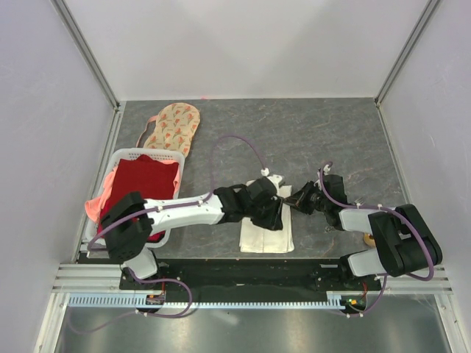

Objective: Fold the napkin into a case and place the utensils inside
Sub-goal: Fold the 2/3-rectangle-folded napkin at the center of the board.

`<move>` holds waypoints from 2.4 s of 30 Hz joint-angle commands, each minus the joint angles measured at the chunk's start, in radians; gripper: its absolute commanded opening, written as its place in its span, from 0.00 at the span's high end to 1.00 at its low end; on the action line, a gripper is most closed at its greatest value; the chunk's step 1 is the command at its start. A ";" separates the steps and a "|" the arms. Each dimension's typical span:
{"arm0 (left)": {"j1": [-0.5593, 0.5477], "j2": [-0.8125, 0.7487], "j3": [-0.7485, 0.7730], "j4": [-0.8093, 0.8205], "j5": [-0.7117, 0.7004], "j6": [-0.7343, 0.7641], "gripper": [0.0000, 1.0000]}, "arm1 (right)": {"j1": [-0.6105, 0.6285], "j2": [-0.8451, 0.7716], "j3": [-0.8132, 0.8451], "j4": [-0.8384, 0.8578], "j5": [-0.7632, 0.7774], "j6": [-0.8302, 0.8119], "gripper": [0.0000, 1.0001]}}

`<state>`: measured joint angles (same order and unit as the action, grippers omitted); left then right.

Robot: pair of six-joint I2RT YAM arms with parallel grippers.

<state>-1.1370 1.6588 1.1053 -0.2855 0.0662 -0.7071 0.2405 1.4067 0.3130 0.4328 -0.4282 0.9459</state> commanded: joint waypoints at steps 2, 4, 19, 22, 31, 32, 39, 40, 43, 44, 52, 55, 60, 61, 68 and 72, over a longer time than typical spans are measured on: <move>0.152 -0.119 -0.067 0.094 0.102 -0.028 0.68 | 0.005 -0.005 0.032 0.005 0.011 -0.042 0.99; 0.198 -0.096 -0.067 0.094 0.122 -0.028 0.77 | 0.005 -0.003 0.040 -0.009 0.019 -0.059 1.00; 0.342 0.239 0.085 0.147 0.109 0.023 0.98 | 0.055 -0.037 0.119 -0.170 0.083 -0.130 1.00; 0.342 0.268 0.070 0.161 0.104 0.008 0.98 | 0.094 -0.045 0.152 -0.201 0.104 -0.131 1.00; 0.342 0.297 0.015 0.224 0.122 -0.020 0.98 | 0.232 -0.023 0.228 -0.186 0.155 0.002 1.00; 0.342 0.298 0.011 0.233 0.124 -0.023 0.98 | 0.244 -0.009 0.232 -0.175 0.158 0.019 1.00; 0.342 0.295 -0.013 0.267 0.156 -0.046 0.98 | 0.351 0.058 0.242 -0.128 0.305 0.197 1.00; 0.342 0.292 -0.013 0.269 0.161 -0.048 0.98 | 0.355 0.063 0.236 -0.118 0.316 0.227 1.00; 0.342 0.263 -0.031 0.270 0.173 -0.066 0.98 | 0.356 0.060 0.202 -0.091 0.356 0.249 1.00; 0.342 0.243 -0.044 0.272 0.173 -0.071 0.98 | 0.358 0.043 0.199 -0.104 0.376 0.249 1.00; 0.342 0.167 -0.078 0.270 0.188 -0.101 0.98 | 0.361 -0.038 0.204 -0.219 0.502 0.275 1.00; 0.335 0.136 -0.067 0.256 0.173 -0.069 0.96 | 0.379 -0.051 0.201 -0.243 0.542 0.306 1.00; 0.335 0.095 -0.042 0.184 0.158 -0.038 0.93 | 0.414 -0.046 0.201 -0.264 0.597 0.349 1.00; 0.335 0.082 -0.048 0.180 0.155 -0.035 0.90 | 0.416 -0.045 0.202 -0.266 0.598 0.353 1.00; 0.336 -0.040 -0.132 0.092 0.072 -0.012 0.94 | 0.433 -0.054 0.215 -0.292 0.628 0.360 1.00; 0.332 -0.024 -0.176 0.097 0.050 0.003 0.97 | 0.441 -0.052 0.221 -0.301 0.638 0.363 1.00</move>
<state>-0.7998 1.6264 0.9695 -0.1524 0.1684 -0.7559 0.6685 1.3750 0.5087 0.1474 0.1673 1.2915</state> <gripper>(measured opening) 0.042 0.068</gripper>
